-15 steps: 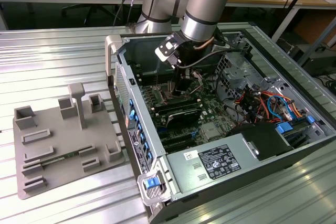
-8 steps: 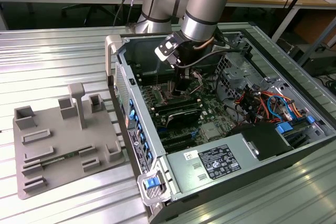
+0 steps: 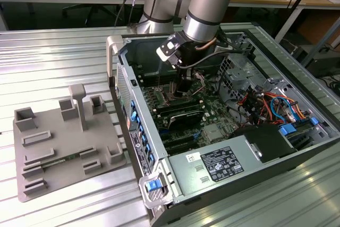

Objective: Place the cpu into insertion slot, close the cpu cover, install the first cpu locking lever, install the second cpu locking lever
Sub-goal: 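Place the cpu into insertion slot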

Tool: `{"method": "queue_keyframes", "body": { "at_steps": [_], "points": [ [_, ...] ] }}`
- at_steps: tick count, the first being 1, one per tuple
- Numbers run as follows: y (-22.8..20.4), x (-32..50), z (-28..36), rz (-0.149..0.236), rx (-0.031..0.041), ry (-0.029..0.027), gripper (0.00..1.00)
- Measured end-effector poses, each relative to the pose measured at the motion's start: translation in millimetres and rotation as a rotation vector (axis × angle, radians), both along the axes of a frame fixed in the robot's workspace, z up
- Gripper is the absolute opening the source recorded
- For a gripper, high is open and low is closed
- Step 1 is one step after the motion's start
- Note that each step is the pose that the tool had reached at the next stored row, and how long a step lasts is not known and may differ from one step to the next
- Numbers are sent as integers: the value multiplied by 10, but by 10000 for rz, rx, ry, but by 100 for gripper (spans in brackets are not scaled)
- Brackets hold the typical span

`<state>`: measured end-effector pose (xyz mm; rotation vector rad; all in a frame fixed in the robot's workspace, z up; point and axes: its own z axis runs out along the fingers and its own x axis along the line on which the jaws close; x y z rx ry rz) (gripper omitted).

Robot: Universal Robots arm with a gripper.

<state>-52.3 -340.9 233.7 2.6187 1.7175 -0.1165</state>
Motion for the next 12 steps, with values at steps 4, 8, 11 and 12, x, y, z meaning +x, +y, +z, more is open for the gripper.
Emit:
{"method": "queue_keyframes", "body": {
  "at_steps": [4,8,11,12],
  "points": [
    [0,0,0,-96,0,0,55],
    [0,0,0,-188,0,1,55],
    [0,0,-1,-287,0,0,55],
    [0,0,-1,-311,1,0,55]
  ]
}}
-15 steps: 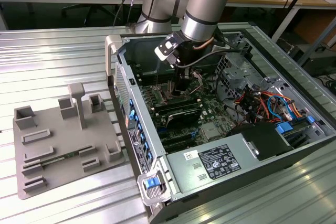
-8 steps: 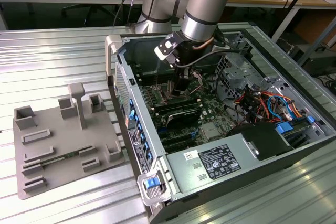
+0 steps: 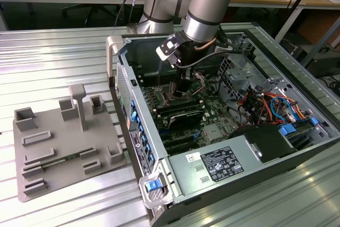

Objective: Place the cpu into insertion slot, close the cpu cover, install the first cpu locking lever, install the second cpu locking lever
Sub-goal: 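Place the cpu into insertion slot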

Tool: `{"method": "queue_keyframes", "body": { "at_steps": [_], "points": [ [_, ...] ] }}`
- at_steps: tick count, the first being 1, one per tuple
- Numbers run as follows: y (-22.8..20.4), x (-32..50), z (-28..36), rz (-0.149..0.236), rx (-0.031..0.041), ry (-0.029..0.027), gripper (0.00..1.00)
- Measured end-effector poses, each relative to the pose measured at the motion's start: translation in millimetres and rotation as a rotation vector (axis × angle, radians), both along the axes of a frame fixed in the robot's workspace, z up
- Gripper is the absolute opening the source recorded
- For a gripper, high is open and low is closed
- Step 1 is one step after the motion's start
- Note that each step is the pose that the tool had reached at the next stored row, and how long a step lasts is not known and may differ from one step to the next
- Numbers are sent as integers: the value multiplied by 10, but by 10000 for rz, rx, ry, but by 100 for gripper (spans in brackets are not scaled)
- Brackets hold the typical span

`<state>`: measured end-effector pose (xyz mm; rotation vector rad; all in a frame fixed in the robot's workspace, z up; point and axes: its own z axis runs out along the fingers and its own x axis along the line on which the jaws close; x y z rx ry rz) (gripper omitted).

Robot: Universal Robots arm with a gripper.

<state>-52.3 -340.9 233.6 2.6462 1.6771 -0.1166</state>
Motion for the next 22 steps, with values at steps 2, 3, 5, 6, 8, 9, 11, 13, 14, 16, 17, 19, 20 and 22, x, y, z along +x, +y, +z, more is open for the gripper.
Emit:
{"method": "queue_keyframes", "body": {
  "at_steps": [2,3,5,6,8,9,11,13,14,16,17,19,20,22],
  "points": [
    [0,0,0,-38,-1,0,55],
    [0,0,0,-57,-1,1,55],
    [0,0,0,-108,0,0,55],
    [0,0,0,-130,0,0,55],
    [0,0,-1,-173,0,0,55],
    [0,0,-1,-201,-1,0,55],
    [0,0,-1,-260,-1,0,55],
    [0,0,-1,-297,-1,0,55],
    [0,0,-1,-325,0,0,55],
    [0,0,-1,-365,0,0,55],
    [0,0,-1,-386,0,0,55],
    [0,0,-2,-435,0,0,55],
    [0,0,-2,-464,0,0,55],
    [0,0,-2,-515,-1,0,55]
  ]
}}
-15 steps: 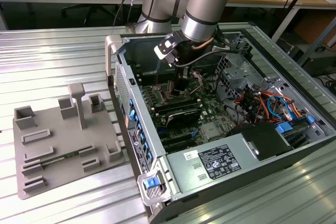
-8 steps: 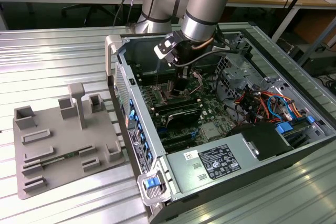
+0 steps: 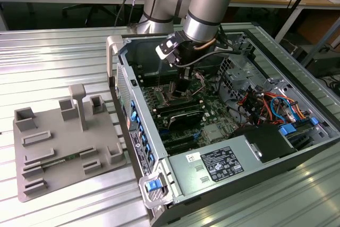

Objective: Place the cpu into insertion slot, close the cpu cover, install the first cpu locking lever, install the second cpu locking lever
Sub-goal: 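Place the cpu into insertion slot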

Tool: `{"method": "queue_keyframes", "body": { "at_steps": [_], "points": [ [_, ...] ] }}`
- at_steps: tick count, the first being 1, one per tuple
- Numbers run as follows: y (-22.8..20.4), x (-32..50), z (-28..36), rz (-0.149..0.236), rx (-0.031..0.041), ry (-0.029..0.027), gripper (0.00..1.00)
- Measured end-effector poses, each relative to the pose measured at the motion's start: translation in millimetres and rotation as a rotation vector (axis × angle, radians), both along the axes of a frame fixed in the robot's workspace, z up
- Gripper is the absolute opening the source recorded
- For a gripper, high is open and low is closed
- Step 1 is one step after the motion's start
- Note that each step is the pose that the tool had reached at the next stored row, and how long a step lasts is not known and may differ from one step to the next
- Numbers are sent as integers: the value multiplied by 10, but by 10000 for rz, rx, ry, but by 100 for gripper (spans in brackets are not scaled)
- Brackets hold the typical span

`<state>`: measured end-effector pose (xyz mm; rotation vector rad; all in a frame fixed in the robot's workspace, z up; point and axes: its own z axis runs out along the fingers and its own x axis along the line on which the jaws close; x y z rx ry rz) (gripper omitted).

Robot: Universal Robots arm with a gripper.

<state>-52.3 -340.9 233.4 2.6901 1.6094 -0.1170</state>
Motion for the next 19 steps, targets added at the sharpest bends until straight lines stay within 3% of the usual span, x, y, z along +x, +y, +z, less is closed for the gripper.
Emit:
{"method": "queue_keyframes", "body": {
  "at_steps": [19],
  "points": [
    [0,0,-3,-487,0,0,55]
  ]
}}
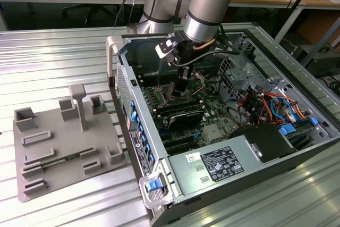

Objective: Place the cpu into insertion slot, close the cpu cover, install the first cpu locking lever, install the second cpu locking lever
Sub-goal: 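Place the cpu into insertion slot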

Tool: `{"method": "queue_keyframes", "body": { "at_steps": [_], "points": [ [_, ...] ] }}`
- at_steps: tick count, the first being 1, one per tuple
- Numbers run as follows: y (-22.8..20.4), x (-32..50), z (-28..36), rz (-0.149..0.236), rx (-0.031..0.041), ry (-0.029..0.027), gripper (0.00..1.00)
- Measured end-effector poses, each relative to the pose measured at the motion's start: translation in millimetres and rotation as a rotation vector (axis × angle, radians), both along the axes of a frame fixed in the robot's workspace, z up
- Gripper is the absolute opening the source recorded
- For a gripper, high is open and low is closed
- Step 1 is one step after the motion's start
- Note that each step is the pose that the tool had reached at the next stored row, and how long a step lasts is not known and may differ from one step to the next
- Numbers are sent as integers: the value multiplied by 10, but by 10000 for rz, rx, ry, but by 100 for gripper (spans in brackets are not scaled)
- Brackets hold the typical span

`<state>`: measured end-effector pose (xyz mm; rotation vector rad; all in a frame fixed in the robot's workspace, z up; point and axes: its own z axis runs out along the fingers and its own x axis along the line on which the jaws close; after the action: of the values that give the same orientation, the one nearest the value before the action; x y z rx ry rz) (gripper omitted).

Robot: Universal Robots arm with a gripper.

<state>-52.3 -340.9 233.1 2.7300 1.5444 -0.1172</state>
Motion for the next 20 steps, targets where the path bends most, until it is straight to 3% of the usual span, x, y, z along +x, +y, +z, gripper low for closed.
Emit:
{"method": "queue_keyframes", "body": {
  "at_steps": [20],
  "points": [
    [0,0,-3,-544,0,0,55]
  ]
}}
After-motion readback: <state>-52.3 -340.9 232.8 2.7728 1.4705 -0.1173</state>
